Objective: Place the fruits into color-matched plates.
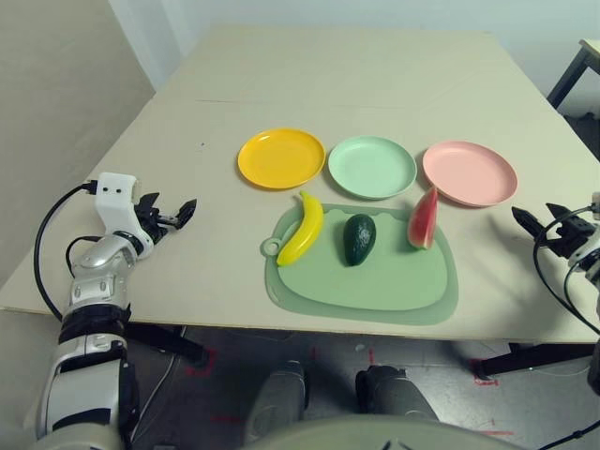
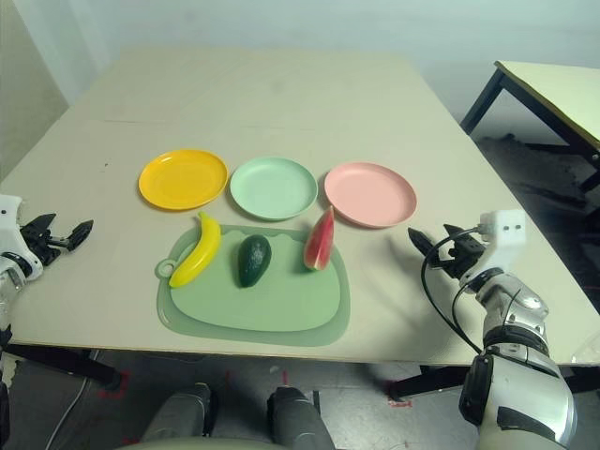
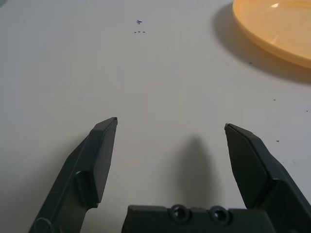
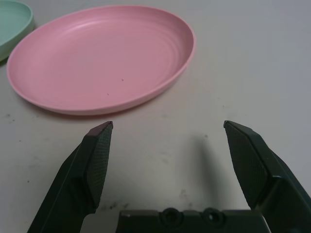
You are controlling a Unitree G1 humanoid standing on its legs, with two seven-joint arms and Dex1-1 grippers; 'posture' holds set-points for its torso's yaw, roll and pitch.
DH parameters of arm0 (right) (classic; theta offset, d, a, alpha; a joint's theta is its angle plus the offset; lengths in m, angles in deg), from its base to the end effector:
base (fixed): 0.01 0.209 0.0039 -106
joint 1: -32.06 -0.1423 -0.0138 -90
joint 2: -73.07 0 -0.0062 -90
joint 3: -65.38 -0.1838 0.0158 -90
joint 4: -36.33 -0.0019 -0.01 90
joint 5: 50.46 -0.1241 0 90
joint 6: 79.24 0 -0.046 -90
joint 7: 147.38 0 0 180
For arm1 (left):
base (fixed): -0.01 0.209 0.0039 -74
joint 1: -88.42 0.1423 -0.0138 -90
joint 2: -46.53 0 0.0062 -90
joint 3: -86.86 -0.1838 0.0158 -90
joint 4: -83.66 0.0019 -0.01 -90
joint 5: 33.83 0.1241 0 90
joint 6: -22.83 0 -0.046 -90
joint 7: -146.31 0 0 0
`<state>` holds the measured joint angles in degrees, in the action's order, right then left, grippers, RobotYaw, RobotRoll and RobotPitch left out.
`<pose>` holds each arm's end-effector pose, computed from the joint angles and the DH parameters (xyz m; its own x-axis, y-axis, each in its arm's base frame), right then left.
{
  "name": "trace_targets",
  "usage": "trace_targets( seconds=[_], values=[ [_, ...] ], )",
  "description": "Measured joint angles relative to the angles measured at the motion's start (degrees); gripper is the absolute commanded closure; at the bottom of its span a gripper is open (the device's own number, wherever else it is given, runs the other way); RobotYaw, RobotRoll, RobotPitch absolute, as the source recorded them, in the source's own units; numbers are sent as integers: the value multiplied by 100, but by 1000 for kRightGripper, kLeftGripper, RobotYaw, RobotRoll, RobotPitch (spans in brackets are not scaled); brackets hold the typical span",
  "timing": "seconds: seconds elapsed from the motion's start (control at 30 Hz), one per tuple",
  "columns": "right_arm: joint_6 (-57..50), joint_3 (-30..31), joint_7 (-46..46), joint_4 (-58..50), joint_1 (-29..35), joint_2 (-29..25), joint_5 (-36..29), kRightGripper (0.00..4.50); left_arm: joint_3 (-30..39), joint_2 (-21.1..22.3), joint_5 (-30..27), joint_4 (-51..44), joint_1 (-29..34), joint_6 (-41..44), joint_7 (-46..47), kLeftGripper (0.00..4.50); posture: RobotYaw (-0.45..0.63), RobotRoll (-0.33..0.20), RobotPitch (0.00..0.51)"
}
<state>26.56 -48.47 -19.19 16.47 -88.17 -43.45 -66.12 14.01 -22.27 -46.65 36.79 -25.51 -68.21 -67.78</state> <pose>0.2128 -0.3813 0.0827 0.9770 0.1542 -0.1470 -0.1576 0.9874 -0.0116 0.2348 0.3430 0.0923 0.9788 -0.0740 -0.1911 0.1021 0.9846 0.1419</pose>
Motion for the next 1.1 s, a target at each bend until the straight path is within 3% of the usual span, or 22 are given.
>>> trace_targets(
  seconds=[0.37, 0.6, 0.77, 0.83, 0.97, 1.1],
  values=[
    [1, -36, -58, -14, 19, -143, -23, 35, 4, 24, -42, 22, -60, -42, -20, 0, 71, 0, 100],
    [-21, -332, 71, -12, -179, -369, -272, 35, 231, -273, -487, -370, 205, -26, -204, 0, 45, 0, 113],
    [-52, -512, 17, -88, -224, -411, -479, 35, -236, -189, -700, -1246, 354, 319, -1495, 0, 17, 0, 109],
    [-47, -426, -138, -129, -258, -612, -419, 35, -650, 89, -686, -1735, 474, 399, -2228, 0, 4, 0, 107],
    [130, -7, -647, -371, -596, -1127, -75, 35, -1174, 461, -637, -2181, 590, 391, -3300, 0, -25, 0, 104],
    [476, 841, -1685, -933, -1570, -1484, 462, 35, -1303, 458, -710, -2196, 189, 194, -3934, 0, -34, 0, 105]
  ],
)
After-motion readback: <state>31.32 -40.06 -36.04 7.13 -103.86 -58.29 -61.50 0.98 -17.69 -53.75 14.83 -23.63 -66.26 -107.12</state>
